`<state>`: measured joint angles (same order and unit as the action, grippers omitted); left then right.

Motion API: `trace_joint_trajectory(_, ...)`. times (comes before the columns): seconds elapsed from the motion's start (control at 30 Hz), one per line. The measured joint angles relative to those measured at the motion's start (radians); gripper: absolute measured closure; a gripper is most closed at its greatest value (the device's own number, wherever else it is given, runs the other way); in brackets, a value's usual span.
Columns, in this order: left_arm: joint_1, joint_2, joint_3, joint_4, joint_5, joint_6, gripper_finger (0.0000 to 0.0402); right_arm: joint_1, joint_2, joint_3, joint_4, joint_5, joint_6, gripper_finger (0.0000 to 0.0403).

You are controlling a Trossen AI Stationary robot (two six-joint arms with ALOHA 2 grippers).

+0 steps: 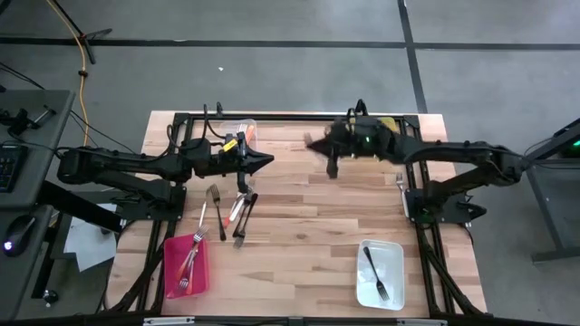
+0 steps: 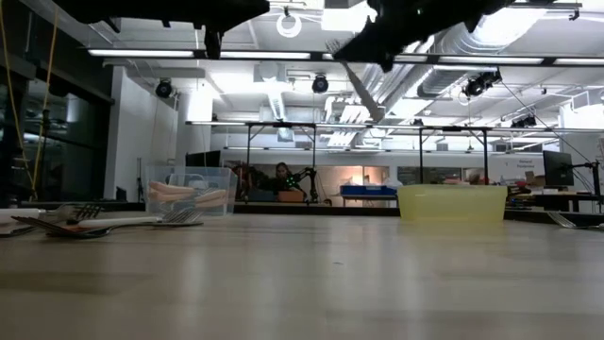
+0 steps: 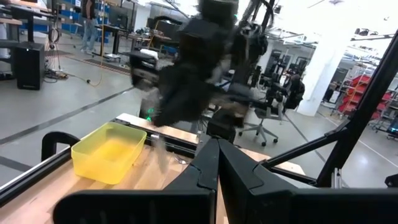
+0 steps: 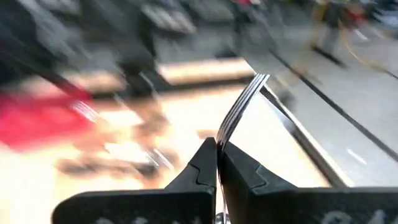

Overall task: Sort silverware by color (type)
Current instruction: Put the white fork into the yellow bin

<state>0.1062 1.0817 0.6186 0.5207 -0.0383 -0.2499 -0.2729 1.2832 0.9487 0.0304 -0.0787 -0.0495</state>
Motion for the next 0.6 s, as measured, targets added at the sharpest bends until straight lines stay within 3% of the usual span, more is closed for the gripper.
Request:
trace_joint_trajectory(0.23, 0.000, 0.000, 0.000, -0.008, -0.024, 0.000, 0.0401, -0.196, 0.067, 0.173, -0.495, 0.234, -0.283, 0.0403)
trace_joint_trajectory(0.33, 0.000, 0.000, 0.000, -0.009, -0.029, 0.000, 0.0401, -0.298, 0.098, 0.174, -0.538, 0.281, -0.322, 0.0403)
trace_joint_trajectory(0.6, 0.000, 0.000, 0.000, -0.022, -0.048, 0.000, 0.0401, -0.491, 0.185, 0.161, -0.636, 0.259, -0.326, 0.0403)
